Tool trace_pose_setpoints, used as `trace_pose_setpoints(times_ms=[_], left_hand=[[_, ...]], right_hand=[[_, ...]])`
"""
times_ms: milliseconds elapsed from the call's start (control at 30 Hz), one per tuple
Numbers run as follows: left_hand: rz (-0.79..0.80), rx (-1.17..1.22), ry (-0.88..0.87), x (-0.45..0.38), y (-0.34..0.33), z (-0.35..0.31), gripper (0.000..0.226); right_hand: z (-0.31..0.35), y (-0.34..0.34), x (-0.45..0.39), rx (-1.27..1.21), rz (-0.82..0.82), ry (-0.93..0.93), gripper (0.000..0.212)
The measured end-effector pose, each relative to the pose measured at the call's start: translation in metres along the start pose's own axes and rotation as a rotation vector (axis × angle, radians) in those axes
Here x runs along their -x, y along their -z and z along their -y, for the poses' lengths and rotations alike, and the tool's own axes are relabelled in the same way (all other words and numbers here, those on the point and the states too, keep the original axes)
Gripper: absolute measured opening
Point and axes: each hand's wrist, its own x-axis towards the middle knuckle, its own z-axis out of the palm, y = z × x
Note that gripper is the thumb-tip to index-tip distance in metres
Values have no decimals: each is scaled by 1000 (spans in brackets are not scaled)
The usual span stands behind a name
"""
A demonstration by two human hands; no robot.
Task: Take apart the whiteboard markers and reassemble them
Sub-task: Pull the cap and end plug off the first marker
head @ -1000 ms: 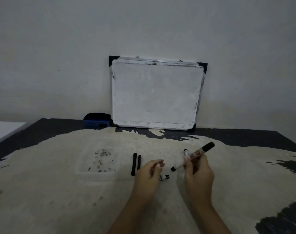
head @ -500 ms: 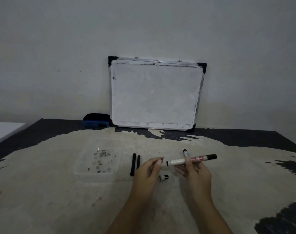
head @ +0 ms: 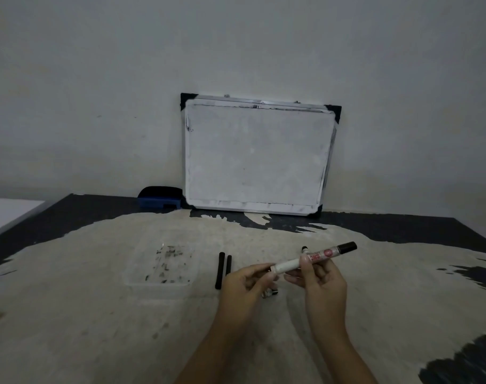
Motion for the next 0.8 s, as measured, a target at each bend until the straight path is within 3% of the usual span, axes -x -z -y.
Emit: trace_pose_setpoints(times_ms=[500,800], left_hand=[[-29,10,17,0,0,2,24],[-36,-1,34,-1,1,6,20]], right_hand=[[-1,2,-3,17,-12,23,9],[0,0,-1,122,-74,161,8]])
